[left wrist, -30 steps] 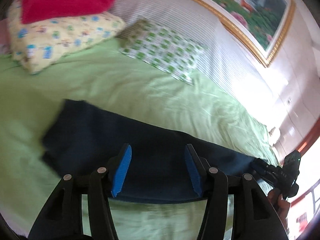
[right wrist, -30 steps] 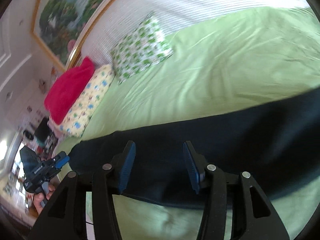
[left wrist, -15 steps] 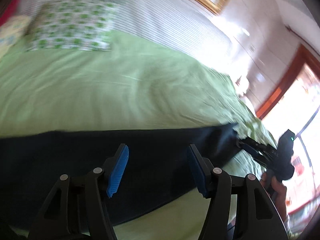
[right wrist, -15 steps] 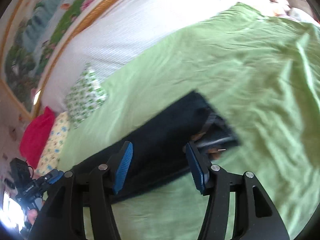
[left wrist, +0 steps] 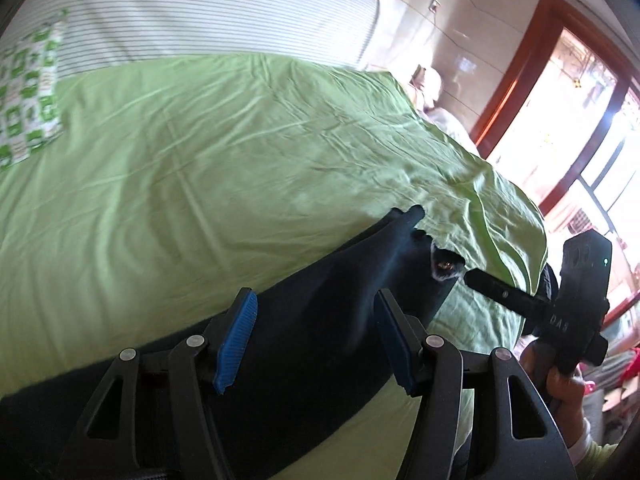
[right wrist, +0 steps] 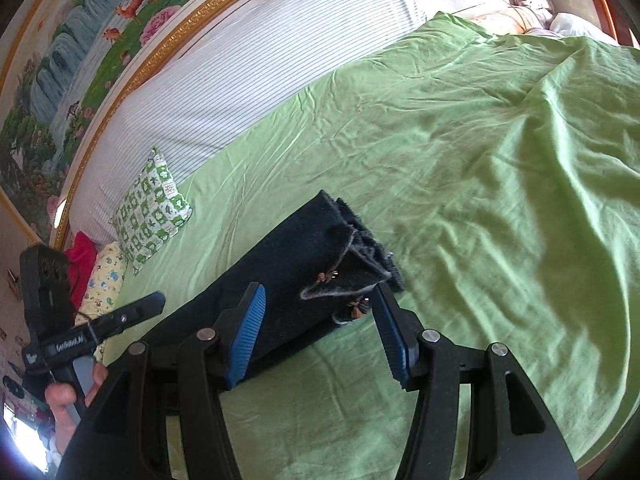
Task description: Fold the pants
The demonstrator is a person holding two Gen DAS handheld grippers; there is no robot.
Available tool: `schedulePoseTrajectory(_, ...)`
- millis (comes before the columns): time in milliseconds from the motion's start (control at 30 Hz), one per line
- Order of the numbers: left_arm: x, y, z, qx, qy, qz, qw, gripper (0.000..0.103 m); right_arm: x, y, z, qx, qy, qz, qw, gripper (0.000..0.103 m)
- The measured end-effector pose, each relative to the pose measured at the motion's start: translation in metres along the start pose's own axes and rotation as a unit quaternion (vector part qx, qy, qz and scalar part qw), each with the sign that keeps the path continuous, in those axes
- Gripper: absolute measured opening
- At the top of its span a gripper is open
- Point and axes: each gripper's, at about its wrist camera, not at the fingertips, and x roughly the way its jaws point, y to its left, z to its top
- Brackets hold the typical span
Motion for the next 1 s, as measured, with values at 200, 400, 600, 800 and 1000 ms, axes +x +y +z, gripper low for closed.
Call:
schedulePoseTrajectory(200,0.026,-0.012,0.018,0.027,0.036,-0.014,0.9989,0.062,0.005,-0.006,0.001,0.012,0.007,0.0,1.0,0.057)
schedulePoseTrajectory(400,0.055,-0.027,0.033,0.067,0.081,-0.033,0.9939,0.062,0.012,-0.014,0.0,0.028,0.019,0.004,0.999,0.057)
schedulePoseTrajectory(600,0.089,-0.035,0.047,0.08,0.133,-0.059,0.9861,0.062,0.013,-0.027,0.0,0.054,0.024,0.023,0.998,0.057)
schedulePoseTrajectory(800,0.124,-0.037,0.056,0.07,0.171,-0.074,0.9801,0.059,0.017,-0.032,0.004,0.061,0.027,0.032,0.997,0.056)
schedulePoseTrajectory(1000,0.149,-0.029,0.066,0.048,0.194,-0.109,0.9738,0.058,0.024,-0.04,0.006,0.08,0.038,0.052,0.995,0.048)
